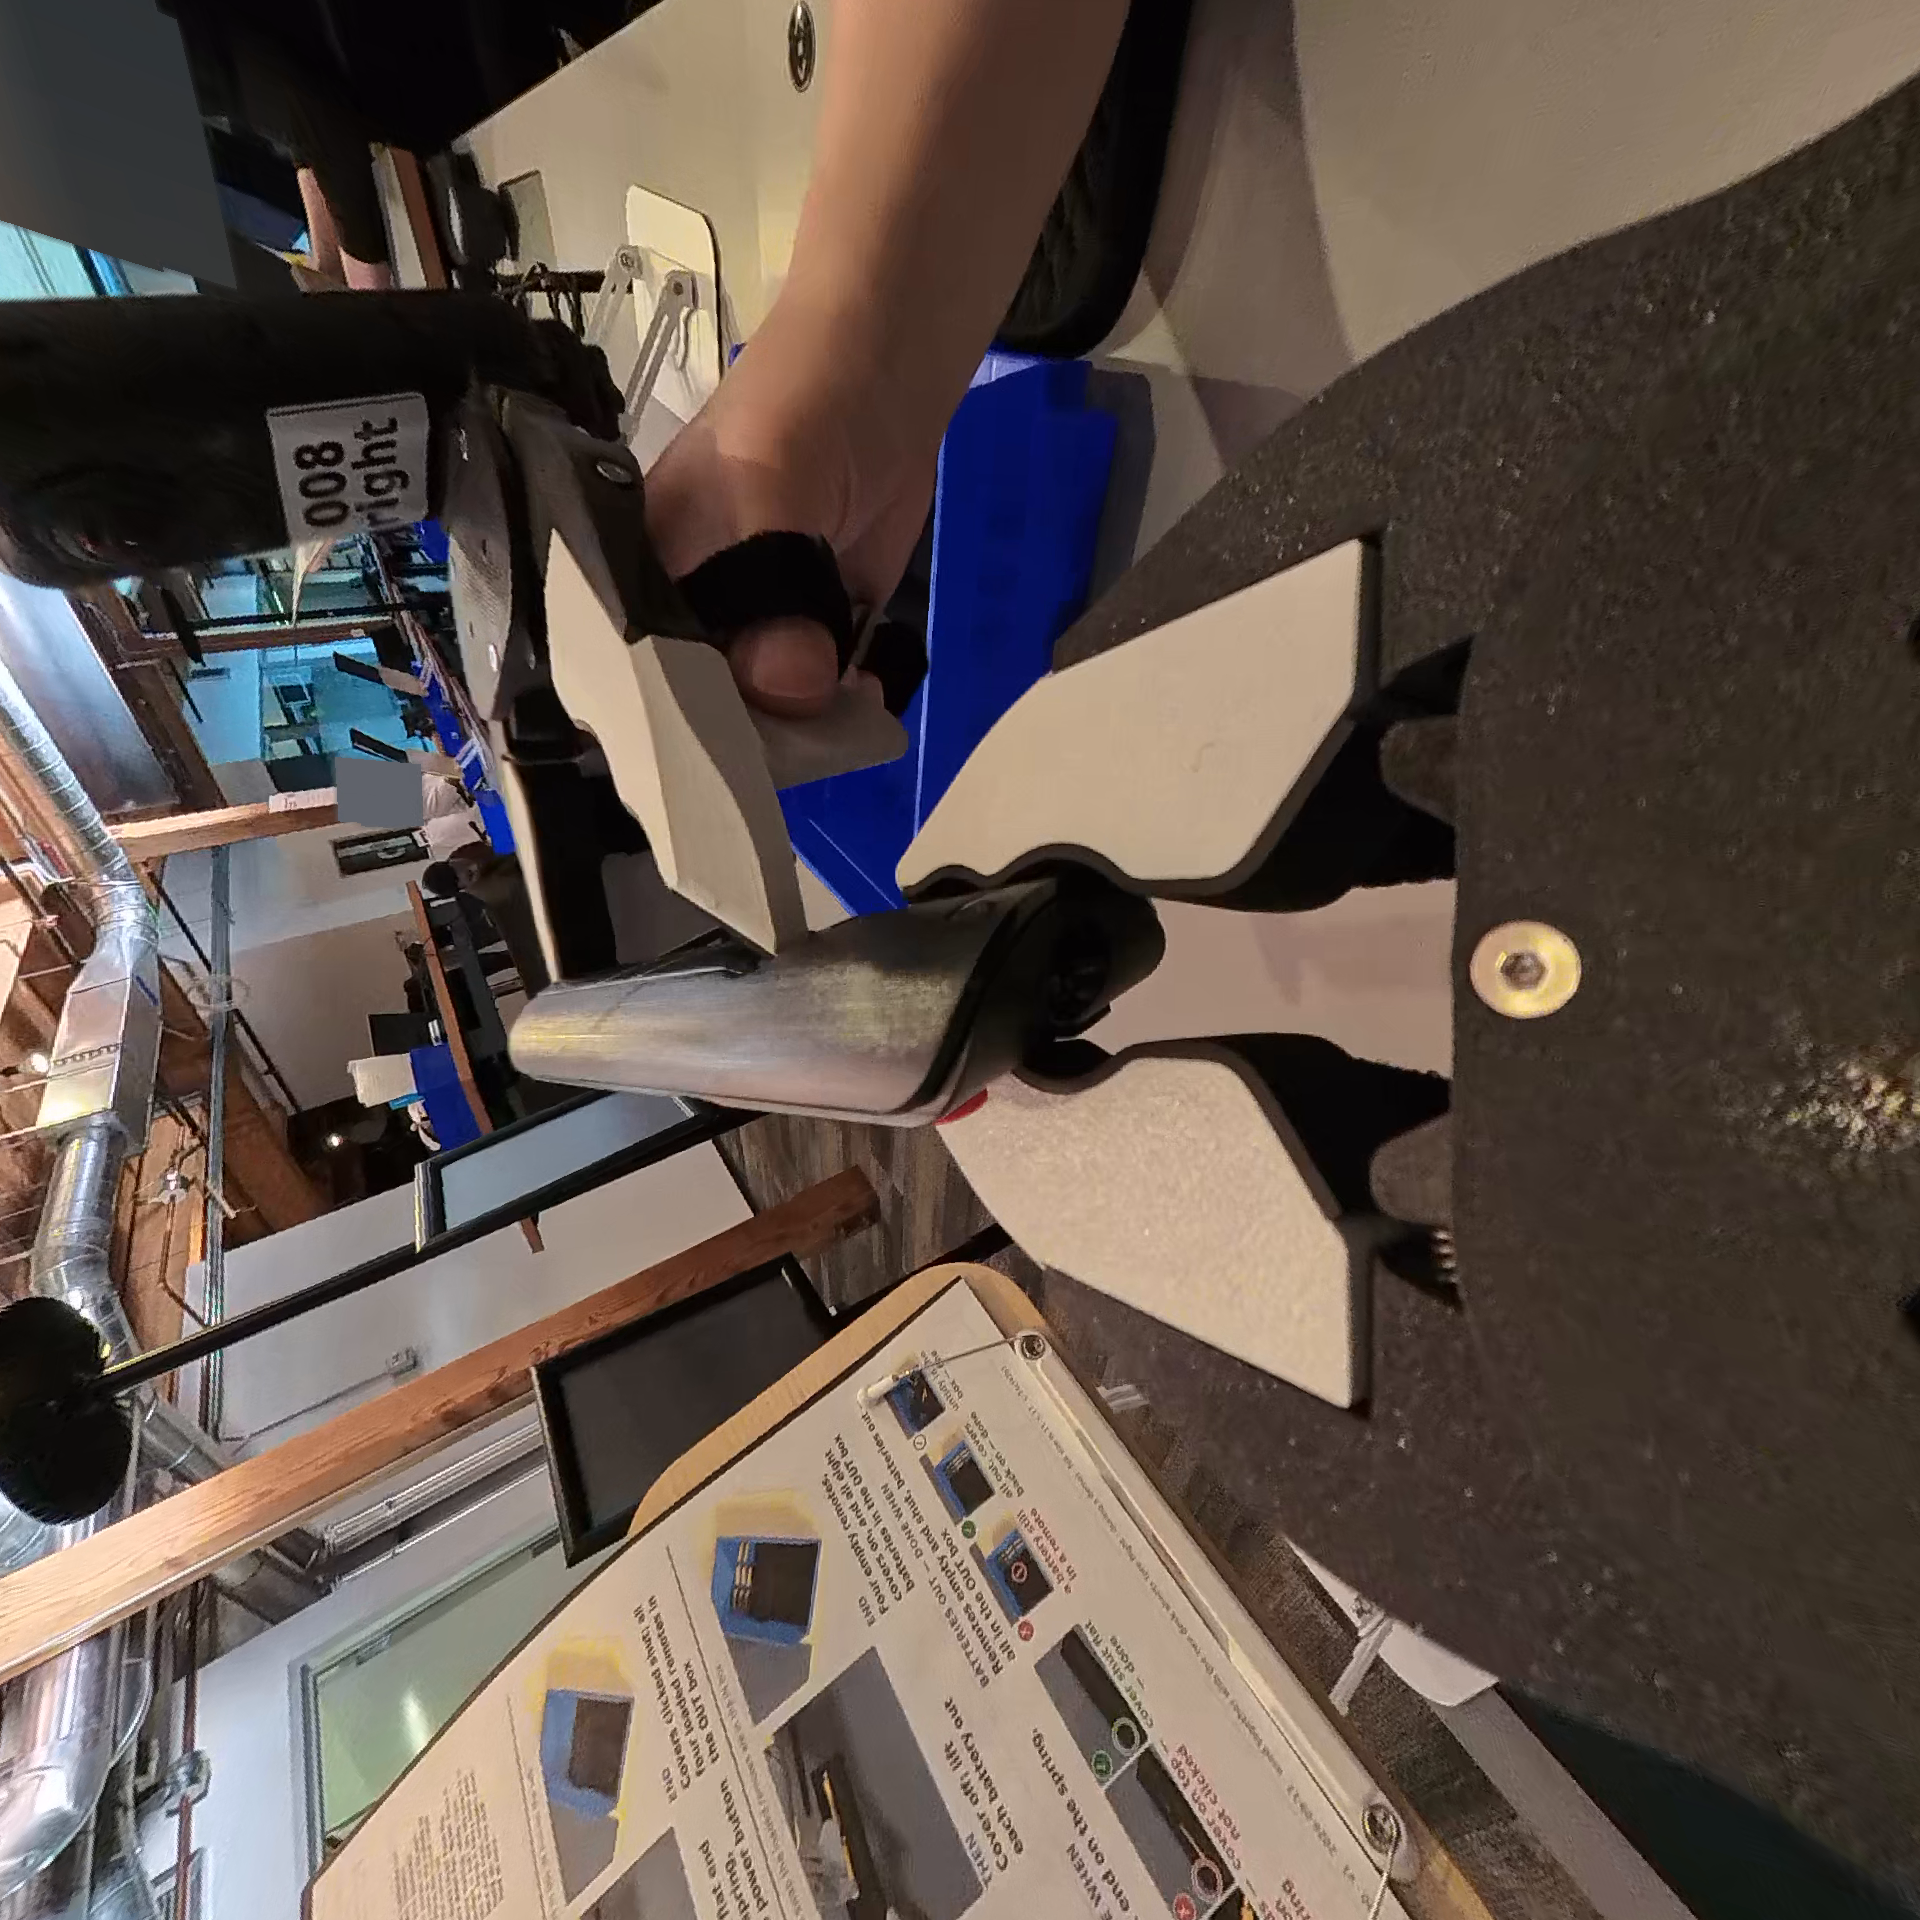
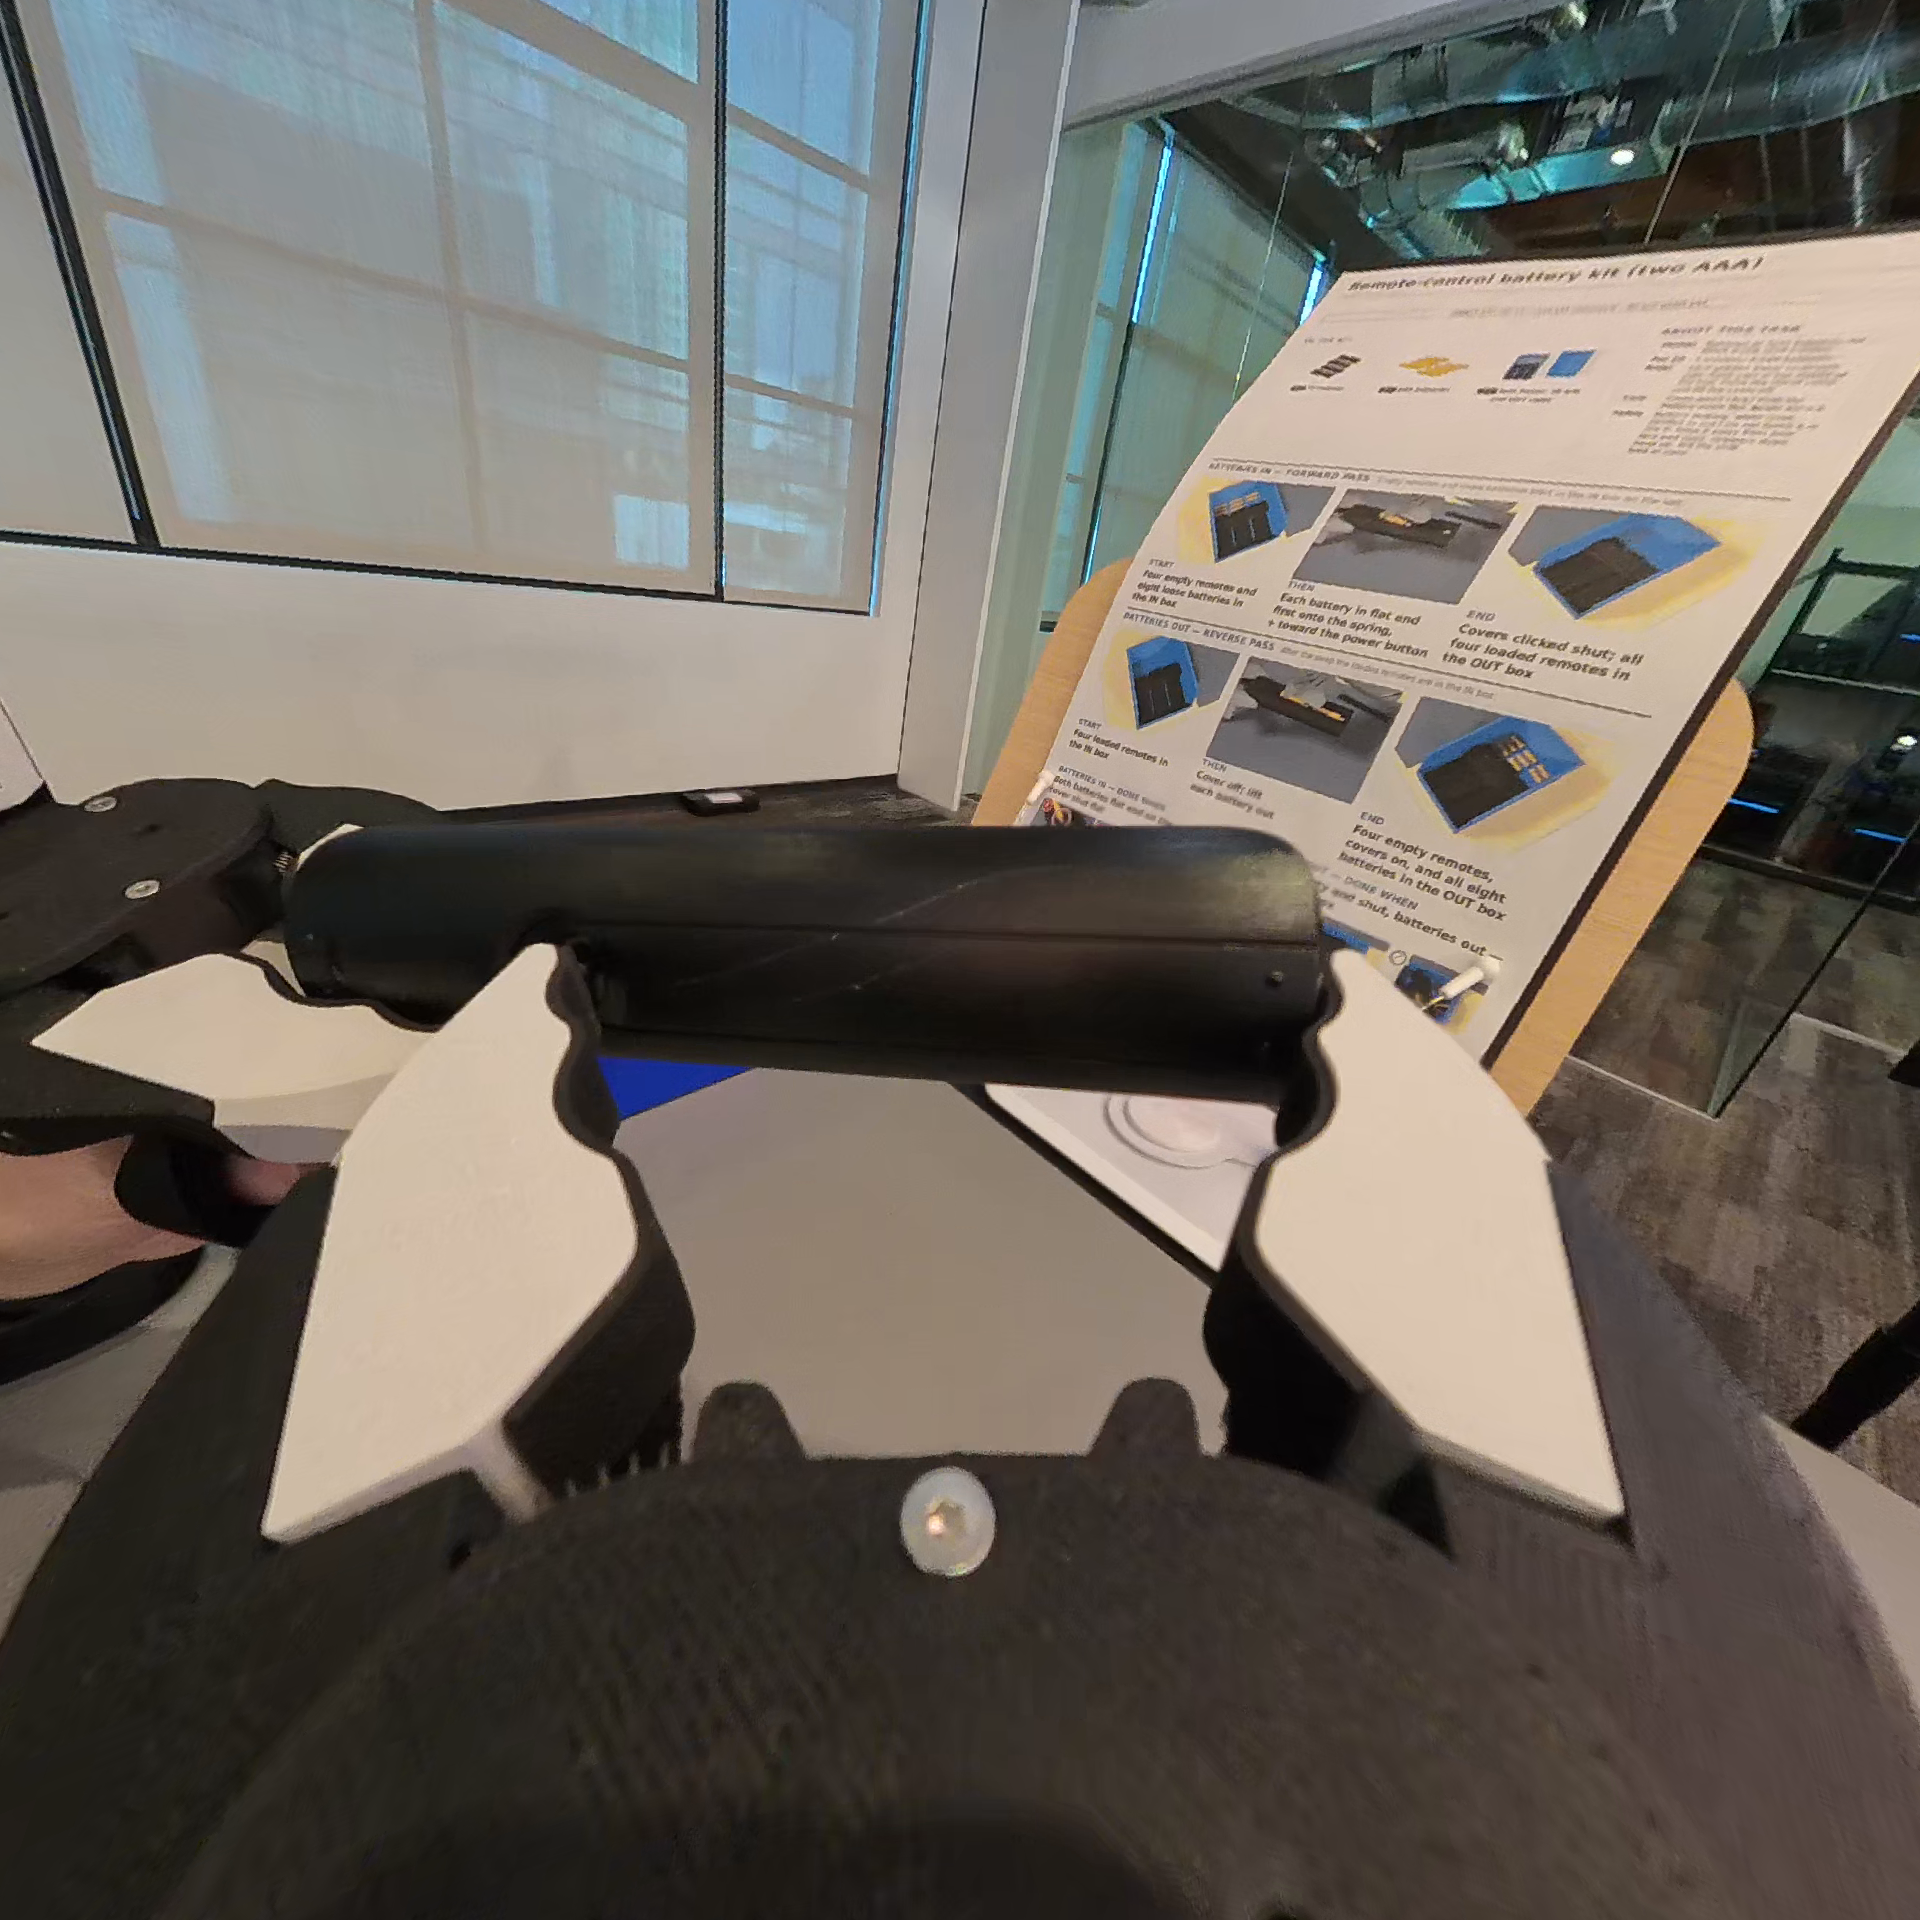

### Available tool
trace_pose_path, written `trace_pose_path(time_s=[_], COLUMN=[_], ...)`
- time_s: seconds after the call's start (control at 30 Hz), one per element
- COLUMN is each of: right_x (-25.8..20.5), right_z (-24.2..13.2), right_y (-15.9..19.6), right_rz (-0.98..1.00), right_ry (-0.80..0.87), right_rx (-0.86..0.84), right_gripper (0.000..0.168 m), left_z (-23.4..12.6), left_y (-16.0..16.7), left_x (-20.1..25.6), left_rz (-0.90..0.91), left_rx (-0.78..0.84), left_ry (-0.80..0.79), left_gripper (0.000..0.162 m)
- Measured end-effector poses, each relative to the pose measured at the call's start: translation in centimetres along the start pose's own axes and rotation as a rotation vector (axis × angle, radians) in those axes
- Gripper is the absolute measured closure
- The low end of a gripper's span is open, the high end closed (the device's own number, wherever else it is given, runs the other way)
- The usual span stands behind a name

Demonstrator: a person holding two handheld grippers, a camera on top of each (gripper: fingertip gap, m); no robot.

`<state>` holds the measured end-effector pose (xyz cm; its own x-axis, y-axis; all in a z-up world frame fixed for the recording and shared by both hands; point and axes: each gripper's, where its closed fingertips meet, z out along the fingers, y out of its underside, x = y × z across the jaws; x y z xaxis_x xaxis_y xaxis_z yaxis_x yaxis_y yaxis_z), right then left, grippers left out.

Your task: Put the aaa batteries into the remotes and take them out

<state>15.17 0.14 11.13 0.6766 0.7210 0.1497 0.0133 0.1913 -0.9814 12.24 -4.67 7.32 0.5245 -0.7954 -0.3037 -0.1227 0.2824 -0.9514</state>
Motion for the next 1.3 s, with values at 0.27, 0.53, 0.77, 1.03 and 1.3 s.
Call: trace_pose_path(time_s=[0.27, 0.53, 0.77, 1.03, 1.3], right_x=[-0.1, -0.1, -0.7, -1.6, -2.8], right_z=[-0.4, -0.5, -0.1, 0.0, -1.1], right_y=[-0.7, -0.9, -1.4, -1.5, -2.8], right_rz=[-0.022, -0.006, 0.02, 0.207, 0.055], right_ry=[0.005, 0.001, -0.011, -0.077, -0.128], right_rx=[0.033, 0.052, 0.16, 0.26, 0.33], right_gripper=[0.046, 0.048, 0.047, 0.044, 0.065], left_z=[-0.2, -0.3, -0.9, -1.4, -1.2], left_y=[-0.5, -0.7, -2.3, -3.4, -3.5], left_x=[0.2, 0.2, -0.6, 0.1, 1.2], left_rz=[-0.017, -0.044, -0.168, -0.271, -0.374], left_rx=[0.026, 0.044, 0.193, 0.295, 0.314], left_ry=[0.011, 0.021, 0.022, 0.102, 0.193], left_gripper=[0.139, 0.139, 0.141, 0.14, 0.141])
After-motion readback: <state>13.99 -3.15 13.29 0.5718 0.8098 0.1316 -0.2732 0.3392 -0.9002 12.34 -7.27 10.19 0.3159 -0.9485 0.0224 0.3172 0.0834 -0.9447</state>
